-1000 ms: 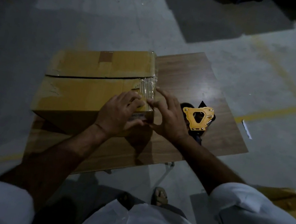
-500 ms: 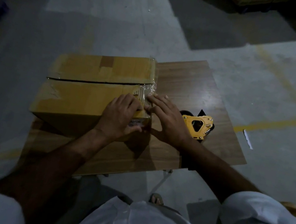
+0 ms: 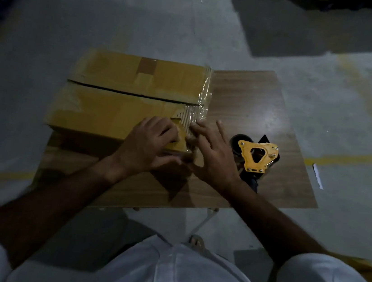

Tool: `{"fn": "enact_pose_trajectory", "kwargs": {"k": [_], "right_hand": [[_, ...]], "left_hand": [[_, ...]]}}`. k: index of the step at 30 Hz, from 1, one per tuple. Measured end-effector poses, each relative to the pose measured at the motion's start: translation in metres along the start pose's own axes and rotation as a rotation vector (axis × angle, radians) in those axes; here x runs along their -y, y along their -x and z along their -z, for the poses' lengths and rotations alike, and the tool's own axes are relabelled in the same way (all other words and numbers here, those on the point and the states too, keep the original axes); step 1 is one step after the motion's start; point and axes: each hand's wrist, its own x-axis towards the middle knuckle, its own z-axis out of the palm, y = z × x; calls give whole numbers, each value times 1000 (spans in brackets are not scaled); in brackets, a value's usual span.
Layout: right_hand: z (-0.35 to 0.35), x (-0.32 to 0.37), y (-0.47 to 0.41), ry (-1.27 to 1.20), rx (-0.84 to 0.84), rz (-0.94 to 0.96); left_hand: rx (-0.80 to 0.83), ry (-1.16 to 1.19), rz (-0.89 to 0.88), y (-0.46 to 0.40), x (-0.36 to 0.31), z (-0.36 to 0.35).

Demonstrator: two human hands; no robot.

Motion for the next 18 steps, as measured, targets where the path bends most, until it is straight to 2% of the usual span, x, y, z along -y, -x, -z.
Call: {"fn": "enact_pose_trajectory", "kwargs": {"k": [2, 5, 11, 18], "right_hand": [[0, -6, -9, 35, 47, -11], [5, -7, -14, 76, 128, 7], [33, -12, -24, -20, 198, 88], [30, -3, -19, 5, 223, 11]], "left_hand": [[-10, -44, 69, -5, -6, -5], [57, -70, 96, -7, -6, -2], [4, 73, 56, -14, -4, 7], [10, -39, 33, -11, 0, -1]]}}
